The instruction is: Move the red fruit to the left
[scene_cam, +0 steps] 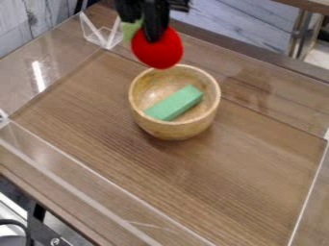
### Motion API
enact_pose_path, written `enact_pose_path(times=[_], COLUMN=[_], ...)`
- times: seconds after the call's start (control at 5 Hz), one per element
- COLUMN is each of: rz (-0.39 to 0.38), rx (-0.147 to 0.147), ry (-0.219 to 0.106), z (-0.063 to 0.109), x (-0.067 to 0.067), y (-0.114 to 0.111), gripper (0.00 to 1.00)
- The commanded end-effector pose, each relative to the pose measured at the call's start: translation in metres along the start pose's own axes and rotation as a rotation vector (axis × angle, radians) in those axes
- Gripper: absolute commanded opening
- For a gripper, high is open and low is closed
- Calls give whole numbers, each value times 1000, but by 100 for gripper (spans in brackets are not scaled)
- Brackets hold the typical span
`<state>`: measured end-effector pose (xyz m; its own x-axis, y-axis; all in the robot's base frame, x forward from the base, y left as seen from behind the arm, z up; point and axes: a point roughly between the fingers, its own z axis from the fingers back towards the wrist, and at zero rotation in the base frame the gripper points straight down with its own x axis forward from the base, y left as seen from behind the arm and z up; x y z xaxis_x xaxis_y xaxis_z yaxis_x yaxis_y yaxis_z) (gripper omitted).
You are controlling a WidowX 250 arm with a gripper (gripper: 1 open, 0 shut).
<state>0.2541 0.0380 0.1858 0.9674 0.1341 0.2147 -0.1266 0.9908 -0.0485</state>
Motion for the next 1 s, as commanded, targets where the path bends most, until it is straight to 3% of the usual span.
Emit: enact_pose_path(times=[0.0,0.2,0.6,0.8], rz=[66,133,172,252], rx=[23,42,45,64], ry=[-55,-57,-52,-48], z=[14,17,17,17], x=[14,19,29,26], y=[11,23,38,53], gripper=[0,0,0,0])
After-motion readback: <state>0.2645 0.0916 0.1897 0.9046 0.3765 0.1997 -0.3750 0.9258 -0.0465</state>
